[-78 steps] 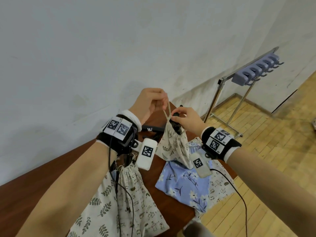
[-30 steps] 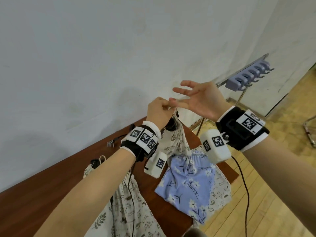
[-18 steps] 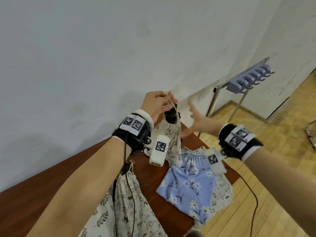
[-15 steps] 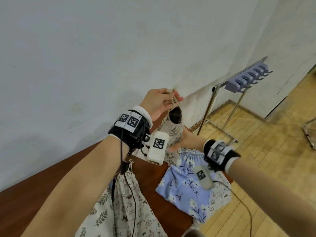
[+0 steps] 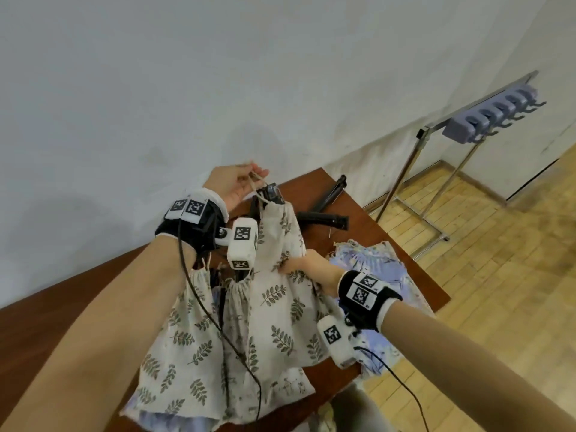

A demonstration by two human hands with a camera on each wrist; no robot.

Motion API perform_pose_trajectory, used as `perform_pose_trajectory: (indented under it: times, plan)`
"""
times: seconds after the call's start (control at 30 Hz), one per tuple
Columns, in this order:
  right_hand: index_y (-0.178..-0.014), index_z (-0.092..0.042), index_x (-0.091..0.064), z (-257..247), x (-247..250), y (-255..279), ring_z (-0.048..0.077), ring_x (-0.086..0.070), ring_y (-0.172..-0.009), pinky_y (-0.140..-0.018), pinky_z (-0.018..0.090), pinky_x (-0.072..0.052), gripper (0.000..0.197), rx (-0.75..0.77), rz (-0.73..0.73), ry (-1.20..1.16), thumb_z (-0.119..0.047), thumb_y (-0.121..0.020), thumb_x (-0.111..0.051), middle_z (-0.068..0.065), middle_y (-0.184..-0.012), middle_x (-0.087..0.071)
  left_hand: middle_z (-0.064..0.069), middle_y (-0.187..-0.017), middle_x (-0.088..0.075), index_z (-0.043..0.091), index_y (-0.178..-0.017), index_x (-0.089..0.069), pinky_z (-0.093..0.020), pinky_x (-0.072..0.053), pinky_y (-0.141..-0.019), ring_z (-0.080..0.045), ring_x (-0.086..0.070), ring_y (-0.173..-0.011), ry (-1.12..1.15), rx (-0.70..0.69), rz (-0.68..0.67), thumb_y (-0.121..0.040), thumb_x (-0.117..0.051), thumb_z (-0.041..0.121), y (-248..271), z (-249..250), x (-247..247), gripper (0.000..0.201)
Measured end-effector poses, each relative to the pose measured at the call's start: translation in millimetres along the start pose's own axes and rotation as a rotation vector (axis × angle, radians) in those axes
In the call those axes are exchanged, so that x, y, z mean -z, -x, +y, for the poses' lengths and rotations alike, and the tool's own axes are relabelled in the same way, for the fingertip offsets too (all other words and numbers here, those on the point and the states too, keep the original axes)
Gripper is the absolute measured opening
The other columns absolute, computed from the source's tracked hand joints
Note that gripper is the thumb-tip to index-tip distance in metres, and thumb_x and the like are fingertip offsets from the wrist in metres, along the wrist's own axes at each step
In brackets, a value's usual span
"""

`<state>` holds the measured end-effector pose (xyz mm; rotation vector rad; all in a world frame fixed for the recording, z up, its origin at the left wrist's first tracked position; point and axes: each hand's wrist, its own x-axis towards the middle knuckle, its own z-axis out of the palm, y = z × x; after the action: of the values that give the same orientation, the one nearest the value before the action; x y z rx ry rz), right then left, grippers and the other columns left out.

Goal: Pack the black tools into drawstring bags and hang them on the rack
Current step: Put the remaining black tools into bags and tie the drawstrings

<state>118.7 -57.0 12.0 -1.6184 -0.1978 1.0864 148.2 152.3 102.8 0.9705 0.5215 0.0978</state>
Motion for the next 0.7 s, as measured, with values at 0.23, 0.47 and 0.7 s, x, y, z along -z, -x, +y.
perform_pose_trajectory:
  times: [0.23, 0.47, 0.7]
  plan:
    - [-0.11, -0.012, -0.069, 52, -63, -44, 0.023, -0.069, -0.099, -0.086, 0.033, -0.055, 0.032, -0.209, -0.028, 0.032, -0.016, -0.079, -0.077, 0.007, -0.11, -0.072, -0.014, -0.067, -0.061, -0.002, -0.079, -0.056, -0.031, -0.058, -0.06, -0.021, -0.065, -0.061, -0.356, 0.171, 0.235, -0.093, -0.052, -0.001, -15, -39, 86, 0.014]
    - [-0.134, -0.007, -0.049, 113, -61, -102, 0.021, -0.064, -0.104, -0.091, 0.033, -0.053, 0.101, -0.379, -0.059, 0.199, -0.064, -0.058, -0.082, 0.001, -0.119, -0.062, -0.022, -0.128, -0.045, 0.009, -0.136, -0.04, -0.05, -0.047, -0.087, -0.04, -0.045, -0.121, -0.738, 0.496, 0.3, -0.088, -0.065, 0.024, -27, -58, 130, 0.057]
    - [-0.105, -0.007, -0.058, 96, -11, -95, 0.023, -0.057, -0.078, -0.069, 0.032, -0.048, 0.041, -0.483, -0.046, -0.144, -0.042, -0.087, -0.068, 0.004, -0.08, -0.068, -0.016, -0.119, -0.06, -0.004, -0.126, -0.053, -0.03, -0.046, -0.094, -0.024, -0.058, -0.099, -0.582, 0.505, 0.157, -0.095, -0.053, 0.01, -28, -107, 83, 0.035]
